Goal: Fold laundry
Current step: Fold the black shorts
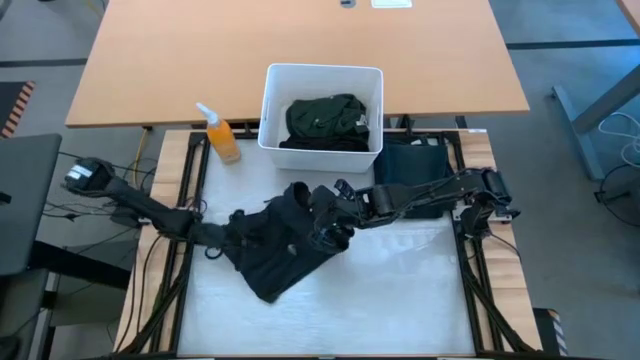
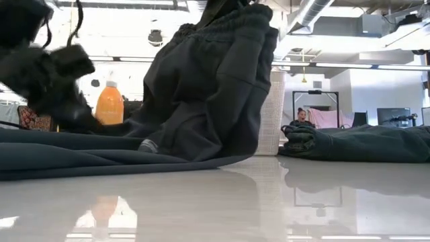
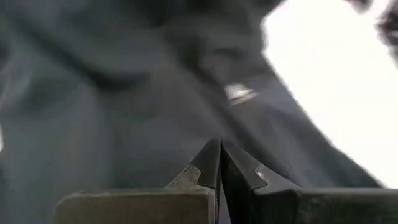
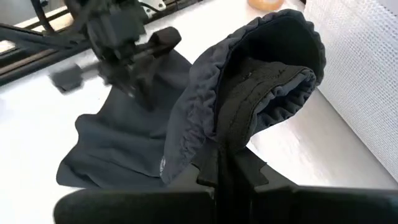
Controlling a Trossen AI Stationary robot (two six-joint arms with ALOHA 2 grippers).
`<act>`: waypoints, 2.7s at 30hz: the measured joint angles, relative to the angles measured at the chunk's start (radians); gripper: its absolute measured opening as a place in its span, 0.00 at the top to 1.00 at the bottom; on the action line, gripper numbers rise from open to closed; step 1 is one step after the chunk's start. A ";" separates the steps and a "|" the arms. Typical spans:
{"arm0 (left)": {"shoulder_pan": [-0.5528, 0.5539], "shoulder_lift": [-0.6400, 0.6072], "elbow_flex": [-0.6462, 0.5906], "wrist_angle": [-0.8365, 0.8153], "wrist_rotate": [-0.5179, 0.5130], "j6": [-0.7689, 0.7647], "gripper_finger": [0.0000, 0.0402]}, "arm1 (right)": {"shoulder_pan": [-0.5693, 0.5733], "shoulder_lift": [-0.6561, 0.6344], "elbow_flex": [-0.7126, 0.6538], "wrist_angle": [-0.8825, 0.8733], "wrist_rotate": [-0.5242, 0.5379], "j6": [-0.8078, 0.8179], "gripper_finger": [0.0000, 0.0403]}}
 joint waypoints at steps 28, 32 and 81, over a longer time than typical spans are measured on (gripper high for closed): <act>0.188 0.852 0.723 -0.044 0.151 0.420 1.00 | 0.105 0.022 0.000 -0.105 0.067 0.164 0.92; 0.196 0.787 0.723 -0.120 0.145 0.436 1.00 | 0.125 0.054 0.000 -0.070 0.112 0.164 0.92; 0.050 -0.343 0.350 -0.795 -0.027 0.141 1.00 | 0.131 0.167 0.000 0.331 -0.207 -0.231 0.48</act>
